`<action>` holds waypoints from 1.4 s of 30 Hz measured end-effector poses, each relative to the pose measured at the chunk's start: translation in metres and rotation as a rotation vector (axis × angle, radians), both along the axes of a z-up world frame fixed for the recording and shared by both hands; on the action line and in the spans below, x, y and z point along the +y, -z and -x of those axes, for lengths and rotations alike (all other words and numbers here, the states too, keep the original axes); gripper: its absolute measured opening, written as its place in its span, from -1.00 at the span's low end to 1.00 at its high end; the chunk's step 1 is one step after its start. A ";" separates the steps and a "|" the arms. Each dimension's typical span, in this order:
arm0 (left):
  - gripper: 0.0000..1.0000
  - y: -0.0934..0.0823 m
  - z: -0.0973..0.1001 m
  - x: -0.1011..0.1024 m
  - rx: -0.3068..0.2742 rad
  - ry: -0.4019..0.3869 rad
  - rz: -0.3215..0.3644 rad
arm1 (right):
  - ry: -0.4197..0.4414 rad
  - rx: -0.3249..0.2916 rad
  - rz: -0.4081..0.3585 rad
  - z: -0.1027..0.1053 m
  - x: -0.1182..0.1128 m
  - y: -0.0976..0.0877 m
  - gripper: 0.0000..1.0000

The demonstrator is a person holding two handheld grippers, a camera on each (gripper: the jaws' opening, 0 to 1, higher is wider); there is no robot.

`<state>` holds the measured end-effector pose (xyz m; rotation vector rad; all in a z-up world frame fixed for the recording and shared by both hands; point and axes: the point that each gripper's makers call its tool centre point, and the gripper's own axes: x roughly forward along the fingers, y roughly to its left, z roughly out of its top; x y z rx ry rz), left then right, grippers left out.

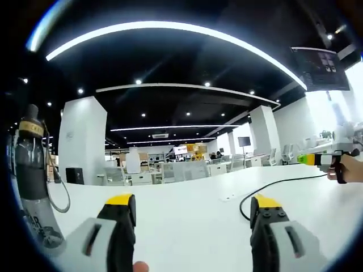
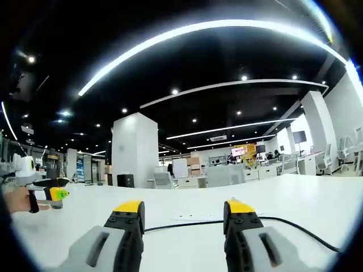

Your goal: Find the data cable on the table. Grasp the USB connector end of the cable and insert it into the USB port on the table

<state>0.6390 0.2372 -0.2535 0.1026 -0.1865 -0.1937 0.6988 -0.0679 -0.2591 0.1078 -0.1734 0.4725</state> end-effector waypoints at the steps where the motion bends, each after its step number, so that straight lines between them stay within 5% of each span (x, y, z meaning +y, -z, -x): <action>1: 0.66 0.000 0.000 0.000 0.001 0.000 -0.001 | 0.000 0.000 0.000 0.000 0.000 0.000 0.13; 42: 0.66 0.001 0.000 0.004 0.009 -0.009 0.004 | 0.002 0.001 -0.004 0.001 0.001 -0.001 0.13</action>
